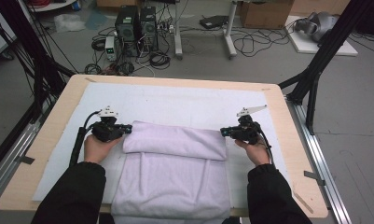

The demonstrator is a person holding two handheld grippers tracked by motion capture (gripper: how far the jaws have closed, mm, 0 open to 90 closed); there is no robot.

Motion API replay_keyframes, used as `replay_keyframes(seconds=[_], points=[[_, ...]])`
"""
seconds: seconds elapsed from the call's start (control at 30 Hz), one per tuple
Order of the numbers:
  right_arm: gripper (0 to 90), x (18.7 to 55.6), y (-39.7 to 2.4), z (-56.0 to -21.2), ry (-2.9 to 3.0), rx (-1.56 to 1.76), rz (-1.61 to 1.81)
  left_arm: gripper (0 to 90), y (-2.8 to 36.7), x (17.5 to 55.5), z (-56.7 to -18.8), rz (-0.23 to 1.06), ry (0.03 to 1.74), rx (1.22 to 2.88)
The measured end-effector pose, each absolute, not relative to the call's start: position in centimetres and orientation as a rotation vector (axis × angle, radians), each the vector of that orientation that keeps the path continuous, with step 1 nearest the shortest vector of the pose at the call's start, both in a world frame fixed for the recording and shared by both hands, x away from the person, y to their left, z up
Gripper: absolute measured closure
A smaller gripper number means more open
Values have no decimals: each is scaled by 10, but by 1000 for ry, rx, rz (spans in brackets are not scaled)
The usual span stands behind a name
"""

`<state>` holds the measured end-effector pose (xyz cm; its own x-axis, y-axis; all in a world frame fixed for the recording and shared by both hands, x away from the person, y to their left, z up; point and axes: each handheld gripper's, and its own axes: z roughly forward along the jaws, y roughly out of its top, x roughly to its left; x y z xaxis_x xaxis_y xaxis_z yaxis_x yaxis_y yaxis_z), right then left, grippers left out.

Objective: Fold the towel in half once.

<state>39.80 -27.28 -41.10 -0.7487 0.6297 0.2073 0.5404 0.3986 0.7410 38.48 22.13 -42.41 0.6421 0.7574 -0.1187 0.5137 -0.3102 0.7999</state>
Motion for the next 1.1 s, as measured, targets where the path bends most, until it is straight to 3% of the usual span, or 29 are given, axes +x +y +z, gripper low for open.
replay_keyframes(seconds=[0.23, 0.53, 0.6, 0.77, 1.1], points=[[877, 371, -274, -385, 2532, 975, 1420, 868, 223, 349, -396, 416, 847, 1962], [876, 288, -268, -366, 2620, 722, 1473, 862, 237, 272, -400, 373, 725, 1961], [871, 276, -273, -371, 2643, 712, 1510, 803, 240, 264, -405, 346, 713, 1993], [726, 281, -278, -386, 2650, 784, 1518, 534, 238, 269, -416, 277, 728, 2039], [583, 293, -247, -432, 2820, 729, 1383, 500, 209, 278, -436, 117, 646, 2142]])
